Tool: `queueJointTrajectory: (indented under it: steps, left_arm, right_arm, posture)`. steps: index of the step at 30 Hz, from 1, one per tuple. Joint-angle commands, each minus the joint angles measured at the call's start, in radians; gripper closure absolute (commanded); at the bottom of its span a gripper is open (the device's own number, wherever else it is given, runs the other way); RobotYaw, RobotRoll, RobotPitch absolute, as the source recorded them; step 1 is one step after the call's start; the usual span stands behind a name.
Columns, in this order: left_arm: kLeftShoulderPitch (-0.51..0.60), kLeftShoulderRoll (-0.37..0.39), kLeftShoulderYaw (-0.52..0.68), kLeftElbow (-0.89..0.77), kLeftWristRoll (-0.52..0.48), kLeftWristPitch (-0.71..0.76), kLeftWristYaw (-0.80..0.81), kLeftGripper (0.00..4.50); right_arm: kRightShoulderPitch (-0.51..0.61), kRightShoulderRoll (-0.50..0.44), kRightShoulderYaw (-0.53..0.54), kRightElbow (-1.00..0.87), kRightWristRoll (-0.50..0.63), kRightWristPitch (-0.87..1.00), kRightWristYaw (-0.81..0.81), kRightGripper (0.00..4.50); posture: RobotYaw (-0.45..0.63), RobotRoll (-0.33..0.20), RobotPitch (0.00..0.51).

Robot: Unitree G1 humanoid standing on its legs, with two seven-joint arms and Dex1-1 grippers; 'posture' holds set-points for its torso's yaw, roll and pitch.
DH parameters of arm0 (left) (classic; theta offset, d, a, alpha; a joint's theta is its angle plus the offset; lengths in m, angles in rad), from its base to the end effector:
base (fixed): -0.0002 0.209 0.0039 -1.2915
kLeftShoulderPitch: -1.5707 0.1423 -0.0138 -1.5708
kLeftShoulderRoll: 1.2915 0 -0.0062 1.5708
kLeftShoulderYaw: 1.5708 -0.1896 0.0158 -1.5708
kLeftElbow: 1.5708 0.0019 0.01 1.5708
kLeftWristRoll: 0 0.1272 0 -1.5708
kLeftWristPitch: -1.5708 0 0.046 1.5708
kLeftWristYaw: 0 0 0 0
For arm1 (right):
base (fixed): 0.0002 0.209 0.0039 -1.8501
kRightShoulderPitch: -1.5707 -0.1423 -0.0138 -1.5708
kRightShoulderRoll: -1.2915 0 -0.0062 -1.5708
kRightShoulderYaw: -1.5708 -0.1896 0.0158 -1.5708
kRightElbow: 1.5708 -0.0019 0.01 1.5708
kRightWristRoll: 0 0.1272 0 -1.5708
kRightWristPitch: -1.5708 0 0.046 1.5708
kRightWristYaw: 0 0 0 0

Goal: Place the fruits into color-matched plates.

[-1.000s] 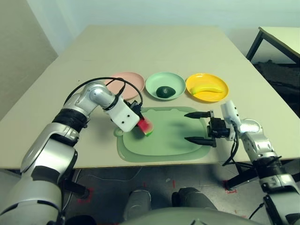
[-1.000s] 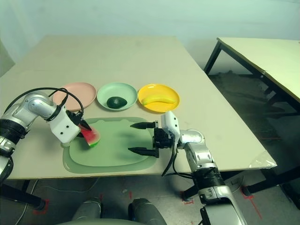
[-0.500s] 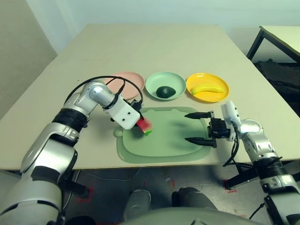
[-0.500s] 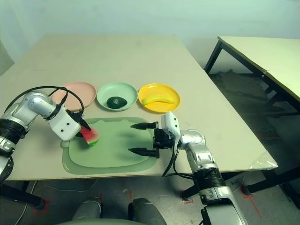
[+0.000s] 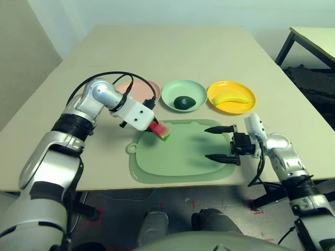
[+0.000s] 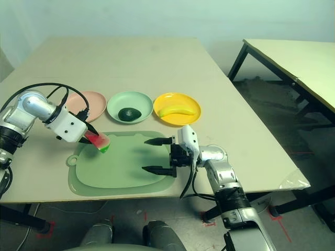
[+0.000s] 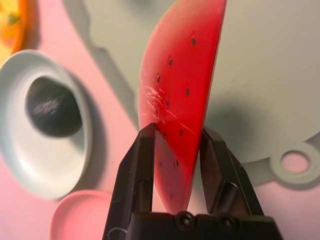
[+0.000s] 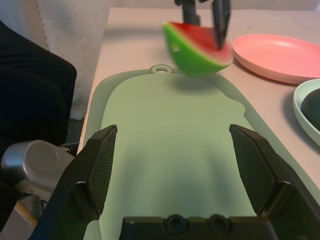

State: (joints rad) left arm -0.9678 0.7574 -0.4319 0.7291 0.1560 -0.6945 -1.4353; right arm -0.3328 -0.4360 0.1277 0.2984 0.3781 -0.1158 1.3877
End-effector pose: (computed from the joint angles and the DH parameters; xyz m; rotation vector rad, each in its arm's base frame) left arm 0.3215 0.2271 0.2169 1.4504 0.1313 -1.5104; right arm 0.2570 -0.2125 0.0769 -0.1523 -0.0374 1.4668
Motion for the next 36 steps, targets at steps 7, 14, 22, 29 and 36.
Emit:
queueJointTrajectory:
  steps: [7,14,22,29,36]
  left_arm:
    - [-0.181,0.01,-0.002,0.307,0.24,0.012,0.348,3.23]
    - [-0.247,-0.027,-0.048,0.489,0.39,0.059,0.623,3.23]
    - [-0.252,-0.084,-0.094,0.595,0.495,0.144,0.843,3.23]
    - [-0.218,-0.108,-0.109,0.622,0.531,0.193,0.91,3.23]
    - [-0.194,-0.112,-0.113,0.624,0.548,0.198,0.927,3.23]
  right_arm:
    - [0.018,0.025,-0.089,-0.06,0.019,0.058,-0.188,0.0]
    - [0.063,0.056,-0.118,-0.148,0.017,0.083,-0.33,0.0]
    - [0.098,0.071,-0.118,-0.22,0.029,0.108,-0.394,0.0]
    - [0.126,0.068,-0.134,-0.264,0.047,0.13,-0.429,0.0]
    - [0.147,0.075,-0.118,-0.289,0.051,0.136,-0.44,0.0]
  posture:
    - [0.01,0.0,0.049]
    - [0.0,0.0,0.051]
    - [-0.03,0.0,0.058]
    - [-0.04,0.0,0.059]
    - [-0.04,0.0,0.056]
